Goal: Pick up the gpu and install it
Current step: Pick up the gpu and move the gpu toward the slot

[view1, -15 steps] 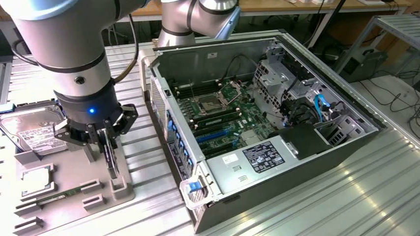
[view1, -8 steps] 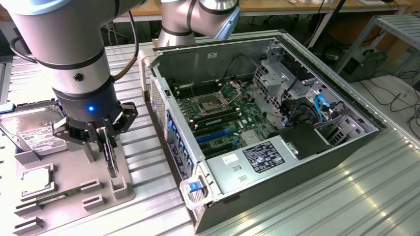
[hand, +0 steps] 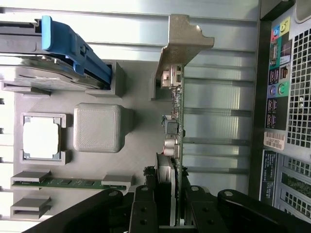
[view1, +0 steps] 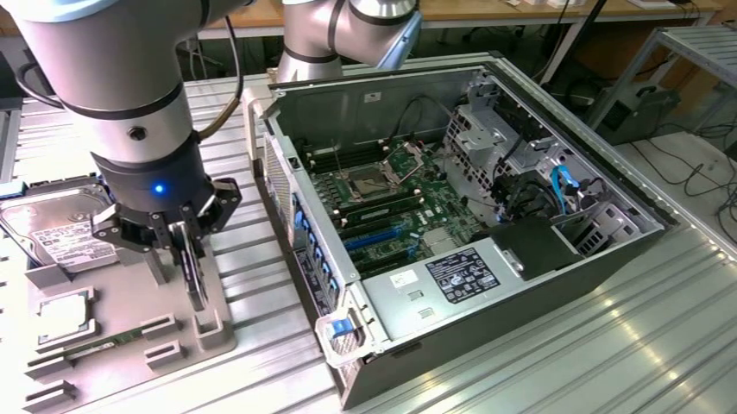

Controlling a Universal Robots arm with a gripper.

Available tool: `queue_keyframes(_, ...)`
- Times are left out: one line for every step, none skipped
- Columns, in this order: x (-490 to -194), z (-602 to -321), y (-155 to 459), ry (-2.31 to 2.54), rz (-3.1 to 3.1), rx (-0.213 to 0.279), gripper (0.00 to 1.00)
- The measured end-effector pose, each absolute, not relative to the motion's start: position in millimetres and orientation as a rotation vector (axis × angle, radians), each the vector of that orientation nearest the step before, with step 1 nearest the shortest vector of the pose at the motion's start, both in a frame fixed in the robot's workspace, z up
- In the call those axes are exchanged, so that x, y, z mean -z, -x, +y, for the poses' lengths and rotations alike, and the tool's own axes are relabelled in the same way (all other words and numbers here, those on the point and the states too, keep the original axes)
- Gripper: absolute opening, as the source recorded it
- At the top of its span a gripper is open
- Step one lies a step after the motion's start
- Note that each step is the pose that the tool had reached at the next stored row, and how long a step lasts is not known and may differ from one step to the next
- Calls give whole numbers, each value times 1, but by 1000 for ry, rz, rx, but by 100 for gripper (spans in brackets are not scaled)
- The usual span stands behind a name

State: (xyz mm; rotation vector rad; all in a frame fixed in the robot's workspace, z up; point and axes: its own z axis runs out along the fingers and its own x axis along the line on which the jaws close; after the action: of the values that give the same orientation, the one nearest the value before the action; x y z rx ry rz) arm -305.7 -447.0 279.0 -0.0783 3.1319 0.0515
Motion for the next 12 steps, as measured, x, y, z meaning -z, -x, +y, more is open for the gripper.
queue_keyframes(-280, -447, 306, 78, 3132, -52, 27)
queue_keyframes(-280, -447, 306, 78, 3132, -53, 27)
queue_keyframes(-281, -447, 306, 78, 3132, -53, 27)
queue_keyframes(-284, -447, 306, 78, 3132, -53, 27)
queue_keyframes(-285, -447, 306, 78, 3132, -53, 27)
queue_keyframes(-286, -447, 306, 78, 3132, -53, 27)
queue_keyframes(-287, -447, 306, 78, 3132, -54, 27)
queue_keyframes(-287, -447, 306, 78, 3132, -54, 27)
queue_keyframes(-287, -447, 306, 78, 3132, -55, 27)
queue_keyframes(-287, -447, 306, 78, 3131, -55, 27)
queue_keyframes(-288, -447, 306, 78, 3132, -55, 27)
queue_keyframes(-288, -447, 306, 78, 3132, -54, 27)
